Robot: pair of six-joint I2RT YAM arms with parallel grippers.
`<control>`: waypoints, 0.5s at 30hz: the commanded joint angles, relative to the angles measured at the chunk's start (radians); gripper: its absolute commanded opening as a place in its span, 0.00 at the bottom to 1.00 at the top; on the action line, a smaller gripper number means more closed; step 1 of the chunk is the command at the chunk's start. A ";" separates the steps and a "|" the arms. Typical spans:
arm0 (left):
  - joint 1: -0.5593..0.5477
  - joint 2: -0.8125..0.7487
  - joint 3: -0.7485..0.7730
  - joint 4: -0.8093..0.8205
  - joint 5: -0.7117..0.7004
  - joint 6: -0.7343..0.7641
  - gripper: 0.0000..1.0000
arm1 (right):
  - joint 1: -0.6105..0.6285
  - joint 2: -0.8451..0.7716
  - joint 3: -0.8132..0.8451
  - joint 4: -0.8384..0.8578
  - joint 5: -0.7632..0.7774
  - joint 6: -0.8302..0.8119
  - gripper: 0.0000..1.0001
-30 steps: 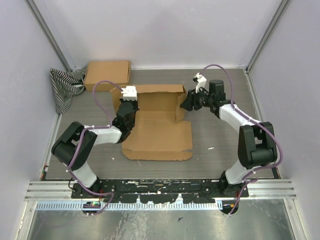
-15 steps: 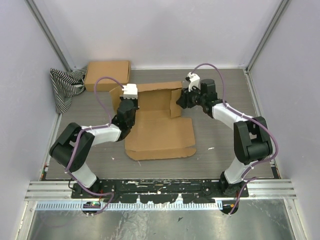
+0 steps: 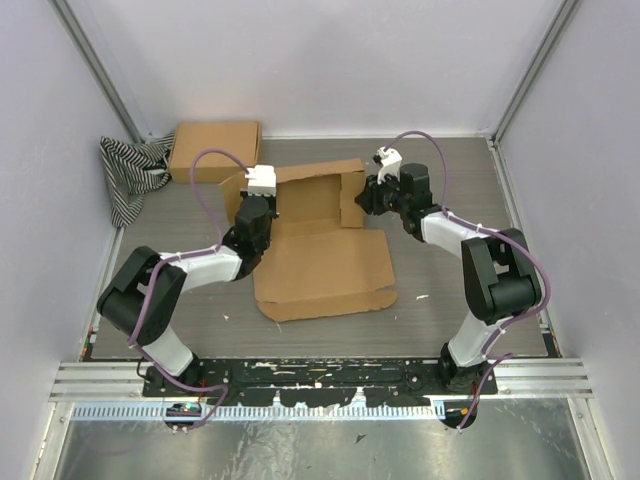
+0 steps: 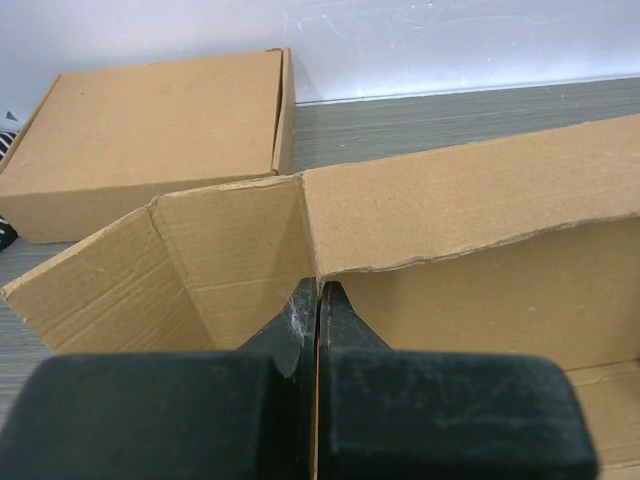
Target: Fold the paper box
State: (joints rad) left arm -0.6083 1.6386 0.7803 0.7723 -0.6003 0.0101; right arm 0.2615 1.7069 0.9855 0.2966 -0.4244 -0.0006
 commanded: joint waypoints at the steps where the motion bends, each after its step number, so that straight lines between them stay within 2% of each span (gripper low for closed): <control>1: -0.004 -0.028 0.043 -0.025 0.032 -0.019 0.00 | 0.018 0.017 0.017 0.085 0.025 0.022 0.27; 7: -0.004 -0.033 0.082 -0.083 0.010 -0.010 0.00 | 0.030 0.002 -0.009 0.113 0.071 0.036 0.13; 9: -0.005 -0.038 0.095 -0.112 0.004 -0.010 0.00 | 0.034 0.000 -0.017 0.115 0.107 0.044 0.06; 11: -0.010 -0.043 0.101 -0.129 -0.012 -0.010 0.00 | 0.046 -0.004 -0.028 0.118 0.200 0.056 0.01; 15: -0.019 -0.057 0.112 -0.168 -0.041 -0.014 0.00 | 0.123 -0.024 -0.060 0.127 0.456 0.046 0.01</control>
State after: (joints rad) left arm -0.6106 1.6222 0.8536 0.6434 -0.6254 0.0063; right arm 0.3035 1.7191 0.9615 0.3851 -0.2020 0.0380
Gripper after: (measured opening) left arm 0.011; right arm 0.160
